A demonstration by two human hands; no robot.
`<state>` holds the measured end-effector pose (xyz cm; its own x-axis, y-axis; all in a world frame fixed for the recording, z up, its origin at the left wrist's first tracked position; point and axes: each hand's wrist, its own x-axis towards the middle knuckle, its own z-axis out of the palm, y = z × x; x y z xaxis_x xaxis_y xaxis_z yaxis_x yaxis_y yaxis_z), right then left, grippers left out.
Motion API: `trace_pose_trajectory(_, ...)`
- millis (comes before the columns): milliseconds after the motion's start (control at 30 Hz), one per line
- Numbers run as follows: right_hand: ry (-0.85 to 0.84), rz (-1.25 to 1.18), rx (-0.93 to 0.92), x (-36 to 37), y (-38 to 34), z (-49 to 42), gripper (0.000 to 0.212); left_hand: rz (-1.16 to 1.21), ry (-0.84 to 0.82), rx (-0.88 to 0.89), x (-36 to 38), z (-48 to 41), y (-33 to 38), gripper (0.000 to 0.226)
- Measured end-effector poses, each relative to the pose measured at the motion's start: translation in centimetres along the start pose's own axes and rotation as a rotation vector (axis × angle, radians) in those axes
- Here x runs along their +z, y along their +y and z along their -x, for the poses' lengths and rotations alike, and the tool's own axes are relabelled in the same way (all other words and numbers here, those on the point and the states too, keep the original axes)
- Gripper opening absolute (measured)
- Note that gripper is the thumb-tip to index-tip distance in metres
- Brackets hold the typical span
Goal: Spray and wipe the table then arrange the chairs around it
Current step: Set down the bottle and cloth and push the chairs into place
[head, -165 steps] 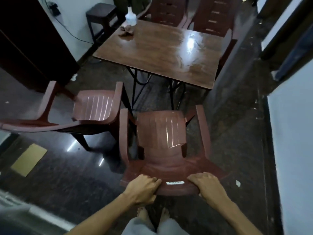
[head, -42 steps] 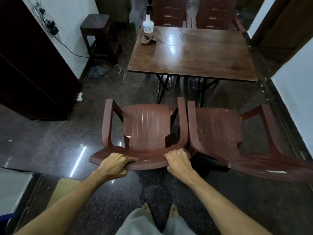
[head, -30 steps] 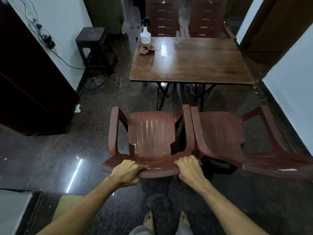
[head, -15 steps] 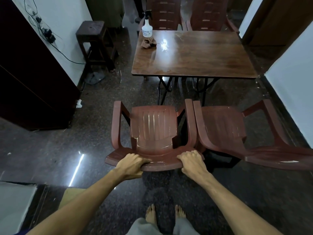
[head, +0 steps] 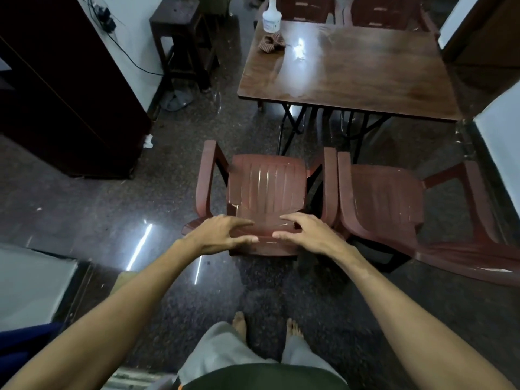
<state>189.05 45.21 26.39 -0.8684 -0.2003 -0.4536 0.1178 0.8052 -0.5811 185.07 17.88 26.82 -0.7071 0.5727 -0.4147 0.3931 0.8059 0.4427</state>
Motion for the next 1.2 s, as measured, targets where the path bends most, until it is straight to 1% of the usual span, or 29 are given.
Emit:
trace_pose_trajectory(67, 0.122, 0.077, -0.024, 0.7, -1.6, -1.7, 0.076, 0.015, 0.094, -0.026, -1.2, 0.0, -0.9, 0.079)
trace_pose_trajectory(100, 0.155, 0.103, -0.03, 1.2, -2.5, -2.7, 0.071, 0.005, 0.121, -0.038, -1.7, -0.1, -1.7, 0.074)
trace_pose_trajectory(200, 0.177, 0.145, -0.008, 3.0, -5.4, -5.9, 0.069, -0.053, 0.157, -0.045, -3.5, -0.8, -5.1, 0.068)
trace_pose_trajectory(300, 0.18, 0.129, 0.044, 5.0, -9.2, -9.7, 0.069, -0.072, 0.167, -0.035, -5.9, -1.0, -10.2, 0.065)
trace_pose_trajectory(400, 0.189, 0.123, 0.086, 6.4, -12.3, -12.6, 0.068, -0.086, 0.153, -0.018, -7.8, -0.9, -14.2, 0.067)
trace_pose_trajectory(500, 0.237, 0.064, 0.133, 7.3, -15.6, -15.1, 0.066, -0.085, 0.13, 0.012, -10.1, -1.0, -18.1, 0.067)
trace_pose_trajectory(567, 0.241, 0.045, 0.152, 7.5, -17.5, -16.8, 0.066, -0.083, 0.129, 0.026, -11.9, -1.4, -20.3, 0.066)
trace_pose_trajectory(700, 0.255, 0.025, 0.185, 7.3, -19.9, -20.7, 0.067, -0.076, 0.122, 0.042, -14.7, -3.3, -24.8, 0.066)
trace_pose_trajectory(1000, 0.308, 0.001, 0.278, 5.5, -22.9, -34.0, 0.069, -0.12, 0.061, 0.082, -21.5, -12.9, -34.9, 0.066)
trace_pose_trajectory(1100, 0.287, -0.027, 0.316, 4.5, -23.9, -37.7, 0.07, -0.139, 0.01, 0.102, -24.2, -16.1, -37.3, 0.067)
trace_pose_trajectory(1200, 0.31, -0.051, 0.34, 2.7, -25.1, -41.4, 0.071, -0.152, 0.001, 0.118, -27.5, -19.7, -39.4, 0.069)
